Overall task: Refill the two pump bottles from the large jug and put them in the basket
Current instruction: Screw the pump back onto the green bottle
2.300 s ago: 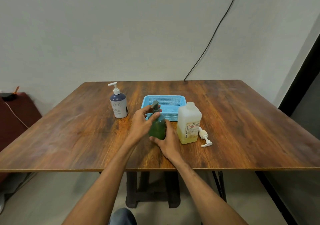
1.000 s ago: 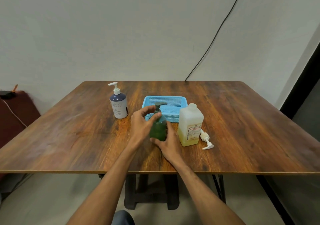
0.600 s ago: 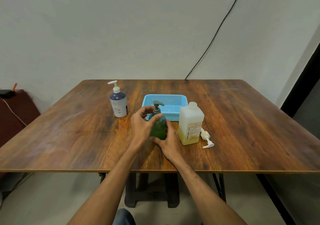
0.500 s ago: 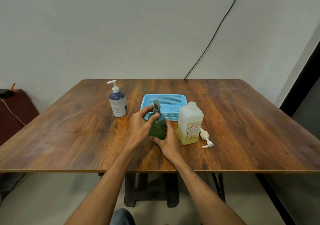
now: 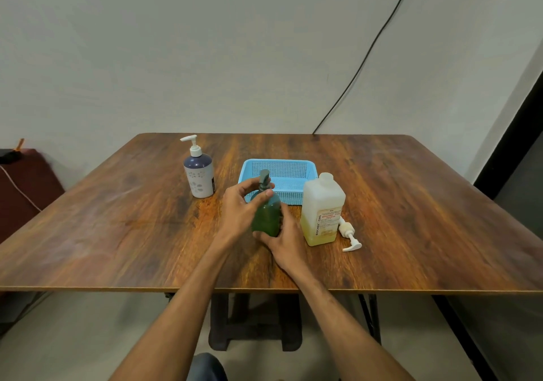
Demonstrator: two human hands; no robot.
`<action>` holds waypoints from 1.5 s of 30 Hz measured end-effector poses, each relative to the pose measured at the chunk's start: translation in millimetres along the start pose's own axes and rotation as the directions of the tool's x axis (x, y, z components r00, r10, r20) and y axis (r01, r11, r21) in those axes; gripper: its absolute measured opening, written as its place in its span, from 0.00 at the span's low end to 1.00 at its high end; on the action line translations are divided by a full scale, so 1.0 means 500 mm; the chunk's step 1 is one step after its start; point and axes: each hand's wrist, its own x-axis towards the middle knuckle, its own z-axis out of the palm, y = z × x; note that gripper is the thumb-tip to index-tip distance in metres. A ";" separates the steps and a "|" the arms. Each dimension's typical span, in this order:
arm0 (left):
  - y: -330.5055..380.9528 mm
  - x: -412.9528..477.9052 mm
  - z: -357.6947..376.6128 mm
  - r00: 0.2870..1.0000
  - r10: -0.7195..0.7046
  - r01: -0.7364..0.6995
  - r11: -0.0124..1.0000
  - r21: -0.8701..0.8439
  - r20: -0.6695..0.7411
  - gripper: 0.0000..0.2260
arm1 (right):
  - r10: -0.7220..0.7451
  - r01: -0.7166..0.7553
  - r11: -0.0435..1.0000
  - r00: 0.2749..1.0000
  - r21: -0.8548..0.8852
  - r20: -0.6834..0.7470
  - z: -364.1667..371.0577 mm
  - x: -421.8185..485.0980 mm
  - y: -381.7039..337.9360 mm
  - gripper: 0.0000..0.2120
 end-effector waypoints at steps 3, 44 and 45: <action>0.006 0.004 -0.020 0.996 -0.001 0.001 1.000 0.001 0.092 0.16 | -0.003 0.003 1.000 1.000 -0.018 0.000 0.001 0.001 0.000 0.40; 0.009 0.089 -0.091 0.996 0.083 -0.082 0.985 0.149 -0.006 0.36 | 0.097 -0.088 0.991 0.992 -0.103 0.085 -0.027 -0.005 -0.004 0.41; 0.010 0.101 -0.089 0.996 0.086 -0.083 0.985 0.151 -0.012 0.36 | 0.092 -0.083 0.991 0.992 -0.104 0.083 -0.026 -0.004 -0.002 0.41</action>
